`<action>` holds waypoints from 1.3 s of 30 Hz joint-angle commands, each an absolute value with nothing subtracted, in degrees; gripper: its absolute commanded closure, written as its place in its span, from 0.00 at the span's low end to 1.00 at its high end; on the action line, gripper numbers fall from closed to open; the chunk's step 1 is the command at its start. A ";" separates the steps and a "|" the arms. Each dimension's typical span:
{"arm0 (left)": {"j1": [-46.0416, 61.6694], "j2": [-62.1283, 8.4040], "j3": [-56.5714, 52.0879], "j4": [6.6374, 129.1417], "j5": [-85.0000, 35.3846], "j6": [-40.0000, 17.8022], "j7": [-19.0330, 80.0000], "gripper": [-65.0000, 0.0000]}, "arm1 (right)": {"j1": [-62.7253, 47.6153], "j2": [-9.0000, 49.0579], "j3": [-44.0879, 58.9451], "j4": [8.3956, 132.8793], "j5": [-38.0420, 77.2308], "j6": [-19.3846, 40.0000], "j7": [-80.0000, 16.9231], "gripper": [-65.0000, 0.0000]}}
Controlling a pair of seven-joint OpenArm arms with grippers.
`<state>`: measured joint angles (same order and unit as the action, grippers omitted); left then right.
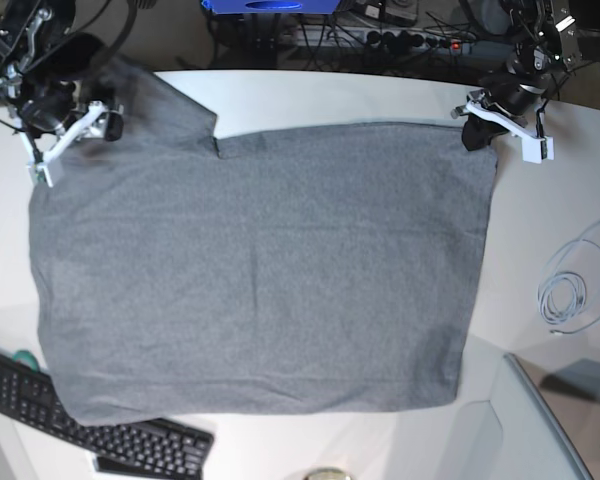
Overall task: Layout the t-shirt on the table in an organized manner, then fold the t-shirt properly
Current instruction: 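Hold the t-shirt corners and tug them outward with both grippers, then lift the held hem edge and fold it over the t-shirt with both grippers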
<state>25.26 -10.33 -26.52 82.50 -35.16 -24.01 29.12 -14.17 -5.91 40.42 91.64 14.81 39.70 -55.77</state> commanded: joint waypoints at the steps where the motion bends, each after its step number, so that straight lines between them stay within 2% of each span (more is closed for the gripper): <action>1: 25.45 -11.03 -26.86 83.30 -35.82 -24.22 28.09 1.00 | -13.76 -5.41 40.66 91.65 14.90 40.00 -55.52 0.35; 8: 25.54 -11.03 -26.86 83.12 -35.82 -24.22 28.00 1.00 | -14.02 -5.41 40.66 89.54 14.81 40.00 -48.04 0.35; 21: 25.36 -11.03 -26.86 83.21 -35.82 -24.22 28.00 1.00 | -15.60 -4.18 40.66 84.18 14.81 40.00 -44.26 0.36; 24: 25.36 -11.03 -26.86 83.03 -35.82 -24.22 28.00 1.00 | -15.78 -4.18 40.57 84.09 14.81 40.00 -42.77 0.49; 28: 25.36 -11.03 -26.86 83.21 -35.74 -24.22 28.09 1.00 | -15.78 -4.18 40.57 84.26 14.81 40.00 -42.86 0.87; 30: 25.36 -11.03 -26.86 83.38 -35.74 -24.22 28.26 1.00 | -16.13 -4.18 40.57 85.32 14.81 40.00 -42.86 1.00; 34: 25.89 -11.03 -26.86 84.44 -35.74 -24.22 28.26 1.00 | -18.77 -4.62 40.40 91.65 14.90 40.00 -43.65 0.99; 39: 28.79 -11.03 -26.86 90.24 -35.74 -24.22 28.26 1.00 | -20.44 -4.62 40.48 99.56 15.08 40.00 -50.15 0.99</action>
